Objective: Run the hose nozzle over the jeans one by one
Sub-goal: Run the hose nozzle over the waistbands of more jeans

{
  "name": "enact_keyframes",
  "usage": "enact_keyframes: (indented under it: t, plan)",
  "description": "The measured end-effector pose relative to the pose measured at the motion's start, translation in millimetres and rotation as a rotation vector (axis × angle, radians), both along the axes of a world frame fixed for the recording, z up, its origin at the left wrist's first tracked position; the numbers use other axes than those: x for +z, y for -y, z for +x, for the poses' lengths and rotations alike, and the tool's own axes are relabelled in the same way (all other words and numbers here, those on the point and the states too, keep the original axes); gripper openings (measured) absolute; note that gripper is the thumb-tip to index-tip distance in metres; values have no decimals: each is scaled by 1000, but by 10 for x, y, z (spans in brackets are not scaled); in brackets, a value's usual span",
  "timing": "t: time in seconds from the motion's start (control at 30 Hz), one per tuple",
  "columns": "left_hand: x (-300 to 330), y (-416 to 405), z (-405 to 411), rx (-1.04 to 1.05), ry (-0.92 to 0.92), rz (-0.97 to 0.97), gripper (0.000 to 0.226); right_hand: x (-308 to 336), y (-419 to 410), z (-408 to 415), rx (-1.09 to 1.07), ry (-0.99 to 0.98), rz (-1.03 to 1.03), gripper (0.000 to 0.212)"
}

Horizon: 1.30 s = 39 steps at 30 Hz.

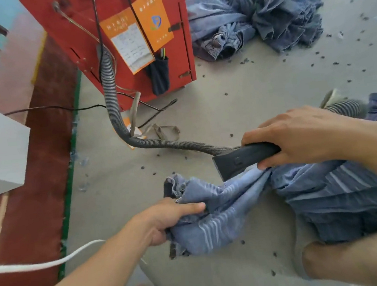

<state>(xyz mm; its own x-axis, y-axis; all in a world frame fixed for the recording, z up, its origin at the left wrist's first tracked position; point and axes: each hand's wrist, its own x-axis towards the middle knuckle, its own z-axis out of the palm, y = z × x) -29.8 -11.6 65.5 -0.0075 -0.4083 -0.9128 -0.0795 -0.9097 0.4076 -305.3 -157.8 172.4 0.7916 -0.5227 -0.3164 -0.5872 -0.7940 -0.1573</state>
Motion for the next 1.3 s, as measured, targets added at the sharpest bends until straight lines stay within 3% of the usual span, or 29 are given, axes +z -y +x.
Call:
enact_keyframes:
  t: [0.07, 0.2, 0.37, 0.53, 0.77, 0.93, 1.17, 1.3]
  plan:
    - [-61, 25, 19, -39, 155, -100, 24, -11, -16, -13, 10, 12, 0, 35]
    - [89, 114, 82, 4, 240, -310, 35, 59, -23, -11, -14, 29, 7, 38]
    - [523, 125, -71, 396, -127, -483, 39, 270, 9, -93, -103, 199, -20, 43]
    - [638, -78, -15, 492, -360, -375, 48, 373, -25, -255, -153, 323, 83, 46]
    - [441, 87, -3, 497, -515, -267, 62, 69, -61, -155, -25, 110, 15, 45]
    - [378, 115, 49, 530, -539, -226, 65, -154, -117, 59, 83, 87, -115, 47]
    - [346, 109, 116, 455, -533, -231, 68, -12, -107, 153, -43, 431, -54, 44]
    - [348, 87, 111, 452, -612, -243, 65, 63, -47, 89, -78, 198, 70, 44]
